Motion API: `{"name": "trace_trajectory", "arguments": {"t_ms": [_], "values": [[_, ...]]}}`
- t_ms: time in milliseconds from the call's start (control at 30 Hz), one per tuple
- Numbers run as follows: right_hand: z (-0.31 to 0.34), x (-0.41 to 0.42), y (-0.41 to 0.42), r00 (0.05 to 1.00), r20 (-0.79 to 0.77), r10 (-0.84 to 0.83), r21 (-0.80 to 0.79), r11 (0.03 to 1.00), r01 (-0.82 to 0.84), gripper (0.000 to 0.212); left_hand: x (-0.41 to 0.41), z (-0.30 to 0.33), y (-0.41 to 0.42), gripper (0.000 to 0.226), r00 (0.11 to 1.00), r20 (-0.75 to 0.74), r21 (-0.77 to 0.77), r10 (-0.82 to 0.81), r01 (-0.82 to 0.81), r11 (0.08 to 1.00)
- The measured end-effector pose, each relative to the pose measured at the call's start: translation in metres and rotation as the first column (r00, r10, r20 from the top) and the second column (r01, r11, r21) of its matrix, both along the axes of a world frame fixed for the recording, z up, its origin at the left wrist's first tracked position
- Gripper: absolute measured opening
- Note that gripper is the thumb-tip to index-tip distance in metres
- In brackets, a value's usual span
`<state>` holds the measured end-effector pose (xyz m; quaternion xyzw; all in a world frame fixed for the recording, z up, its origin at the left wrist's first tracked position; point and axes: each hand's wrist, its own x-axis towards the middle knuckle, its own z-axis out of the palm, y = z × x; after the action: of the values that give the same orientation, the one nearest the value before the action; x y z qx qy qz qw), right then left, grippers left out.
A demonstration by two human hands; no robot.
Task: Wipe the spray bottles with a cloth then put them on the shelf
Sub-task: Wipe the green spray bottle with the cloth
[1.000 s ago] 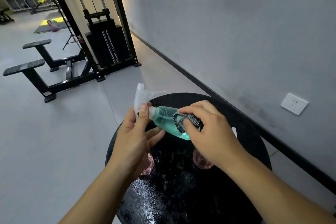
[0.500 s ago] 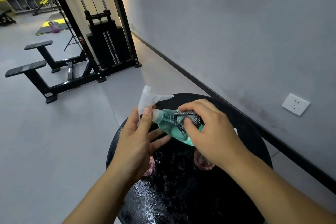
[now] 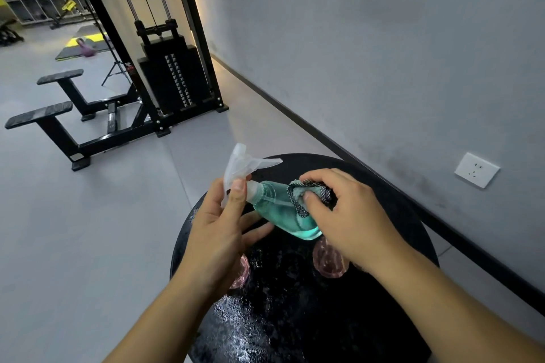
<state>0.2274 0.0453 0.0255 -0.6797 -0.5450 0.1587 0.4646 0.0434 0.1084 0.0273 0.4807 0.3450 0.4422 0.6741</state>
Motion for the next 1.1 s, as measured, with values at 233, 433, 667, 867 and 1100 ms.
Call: {"name": "trace_trajectory", "arguments": {"t_ms": [233, 433, 667, 867, 1100], "values": [[0.007, -0.007, -0.002, 0.998, -0.015, 0.06, 0.044, 0.997, -0.059, 0.025, 0.0, -0.001, -0.002, 0.029, 1.0, -0.016, 0.019, -0.001, 0.001, 1.0], [-0.007, 0.01, 0.001, 0.996, -0.04, -0.083, -0.097, 0.992, 0.079, 0.022, -0.003, 0.003, 0.002, 0.028, 0.998, 0.008, -0.018, 0.066, -0.066, 0.998], [0.001, -0.004, -0.001, 0.999, -0.029, -0.015, 0.028, 0.999, 0.016, 0.023, -0.001, 0.002, 0.001, 0.028, 0.998, 0.022, -0.002, 0.061, -0.061, 0.998], [-0.006, 0.011, -0.002, 0.987, -0.102, -0.121, -0.063, 0.991, 0.115, 0.019, -0.004, 0.005, 0.006, 0.025, 0.992, 0.053, -0.03, 0.114, -0.112, 0.993], [-0.001, -0.008, -0.002, 1.0, -0.002, -0.004, 0.058, 0.998, 0.004, 0.023, -0.002, 0.005, 0.002, 0.023, 0.991, 0.023, -0.043, 0.13, -0.129, 0.991]]}}
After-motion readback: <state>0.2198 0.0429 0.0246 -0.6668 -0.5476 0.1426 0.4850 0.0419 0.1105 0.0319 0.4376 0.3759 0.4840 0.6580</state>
